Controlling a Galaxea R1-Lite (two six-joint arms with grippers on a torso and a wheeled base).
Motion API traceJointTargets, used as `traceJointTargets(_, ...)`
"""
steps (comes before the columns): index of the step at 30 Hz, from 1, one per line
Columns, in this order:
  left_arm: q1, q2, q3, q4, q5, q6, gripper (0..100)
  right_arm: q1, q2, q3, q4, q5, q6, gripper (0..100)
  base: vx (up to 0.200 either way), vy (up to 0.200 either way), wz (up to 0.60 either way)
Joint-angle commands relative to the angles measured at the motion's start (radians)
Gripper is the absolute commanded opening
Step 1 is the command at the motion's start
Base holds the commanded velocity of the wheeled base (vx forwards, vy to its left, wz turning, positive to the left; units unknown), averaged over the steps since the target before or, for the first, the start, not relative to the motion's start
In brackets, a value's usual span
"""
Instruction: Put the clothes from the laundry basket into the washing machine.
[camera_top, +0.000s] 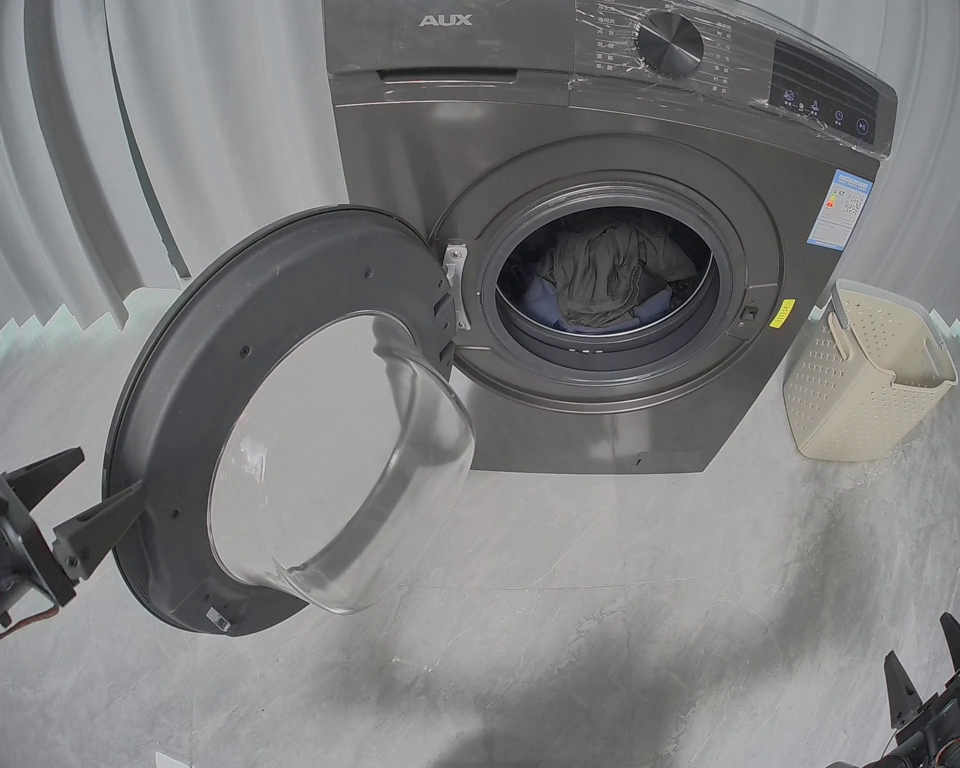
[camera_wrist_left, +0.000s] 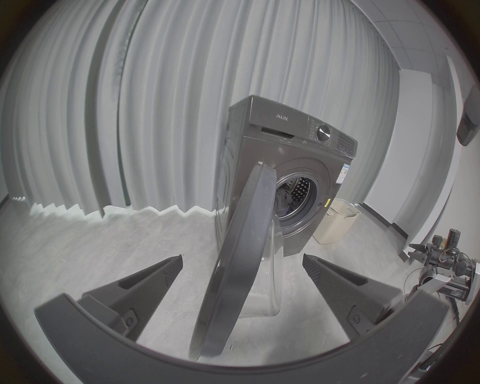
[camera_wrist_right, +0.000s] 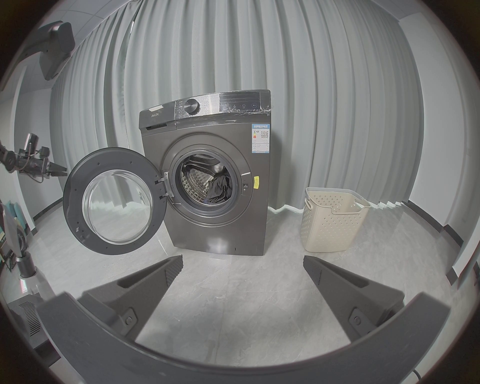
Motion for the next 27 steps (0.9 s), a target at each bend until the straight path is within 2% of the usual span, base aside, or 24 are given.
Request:
traceJointTargets(1,-0.066,0.222,-0.053,-0.074,-0.027,-0.006,100,0.0,-0.015,0.016,0.0,0.001,0.0,100,0.0,0.0,0.0)
traceJointTargets(5,-0.139,0.262,-0.048,-0.157,-0.032,-0.013,100,0.0,-0.015,0.016,0.0,0.001,0.0,100,0.0,0.0,0.0)
traceJointTargets(7,-0.222,0.251,-0.048,-0.16,-0.032,-0.036,100,0.0,-0.015,0.016,0.0,0.001,0.0,100,0.0,0.0,0.0)
traceJointTargets(8,-0.222,0.251,-0.048,-0.16,-0.032,-0.036,100,0.0,-0.015,0.016,0.0,0.001,0.0,100,0.0,0.0,0.0)
traceJointTargets(9,-0.33,0.234,-0.048,-0.161,-0.02,-0.084,100,0.0,-0.015,0.016,0.0,0.001,0.0,100,0.0,0.0,0.0)
traceJointTargets(11,-0.383,0.208,-0.043,-0.16,-0.02,-0.128,100,0.0,-0.015,0.016,0.0,0.001,0.0,100,0.0,0.0,0.0)
traceJointTargets(13,-0.389,0.191,-0.033,-0.16,-0.03,-0.145,100,0.0,-0.015,0.016,0.0,0.001,0.0,100,0.0,0.0,0.0)
traceJointTargets(18,-0.391,0.14,-0.003,-0.157,-0.03,-0.148,100,0.0,-0.015,0.016,0.0,0.001,0.0,100,0.0,0.0,0.0)
traceJointTargets(21,-0.386,0.111,0.003,-0.15,-0.014,-0.148,100,0.0,-0.015,0.016,0.0,0.001,0.0,100,0.0,0.0,0.0)
traceJointTargets(24,-0.356,0.097,-0.002,-0.16,-0.009,-0.147,100,0.0,-0.015,0.016,0.0,0.001,0.0,100,0.0,0.0,0.0)
traceJointTargets(27,-0.294,0.101,-0.008,-0.163,-0.004,-0.144,100,0.0,-0.015,0.016,0.002,0.001,0.0,100,0.0,0.0,0.0)
